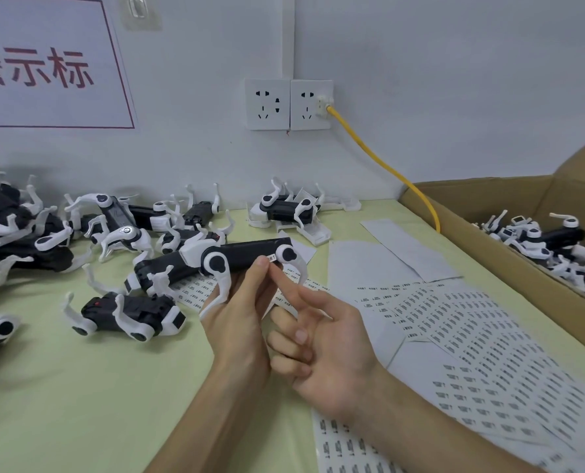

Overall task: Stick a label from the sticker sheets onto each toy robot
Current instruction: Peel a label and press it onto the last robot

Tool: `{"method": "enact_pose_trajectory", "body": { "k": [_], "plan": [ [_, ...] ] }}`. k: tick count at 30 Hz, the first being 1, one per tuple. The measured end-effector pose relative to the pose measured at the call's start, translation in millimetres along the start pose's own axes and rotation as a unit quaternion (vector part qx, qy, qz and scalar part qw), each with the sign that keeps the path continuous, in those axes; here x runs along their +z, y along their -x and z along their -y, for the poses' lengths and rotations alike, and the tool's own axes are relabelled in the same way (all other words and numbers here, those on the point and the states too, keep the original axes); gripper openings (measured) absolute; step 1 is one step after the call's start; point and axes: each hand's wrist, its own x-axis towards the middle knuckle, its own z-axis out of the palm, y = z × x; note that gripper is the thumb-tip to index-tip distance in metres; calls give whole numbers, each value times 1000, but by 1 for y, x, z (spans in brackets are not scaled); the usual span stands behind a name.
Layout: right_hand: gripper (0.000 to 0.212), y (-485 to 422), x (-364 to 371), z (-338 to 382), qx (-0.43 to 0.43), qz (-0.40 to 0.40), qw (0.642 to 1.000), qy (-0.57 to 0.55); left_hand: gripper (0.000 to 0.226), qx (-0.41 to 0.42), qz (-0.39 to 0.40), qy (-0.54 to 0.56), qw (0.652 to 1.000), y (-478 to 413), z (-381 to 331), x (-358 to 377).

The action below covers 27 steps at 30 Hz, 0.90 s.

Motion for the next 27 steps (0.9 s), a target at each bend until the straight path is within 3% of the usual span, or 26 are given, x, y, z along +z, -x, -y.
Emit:
{"method": "enact_pose_trajectory", "body": {
  "k": [3, 6, 11, 14, 17, 19, 21, 27],
  "plan": [
    [45, 0, 1, 0, -1, 0, 1000, 4, 12, 20, -11, -11, 1000, 0, 1, 0],
    [47, -1, 1, -2, -7, 3, 1000, 18, 28, 42, -7, -23, 999, -3, 3, 0],
    [44, -2, 2, -3, -75, -52, 989, 121, 30, 64, -10, 0, 998, -7, 6, -1],
    [28, 1, 4, -4, -204, -125, 928, 286, 13, 64, -17, 21, 998, -9, 6, -1],
    [13, 4, 2, 4, -359, -198, 809, 421, 4, 45, 1, 45, 998, -9, 6, -1],
    [18, 4, 2, 13, -419, -219, 732, 491, 8, 43, 20, 41, 998, -8, 7, 0],
    [33, 3, 0, 22, -416, -224, 683, 557, 11, 48, 43, 32, 997, -5, 8, 1],
    [32, -1, -6, 32, -379, -200, 704, 566, 14, 56, 96, 25, 993, 1, 10, 5]
  ]
}}
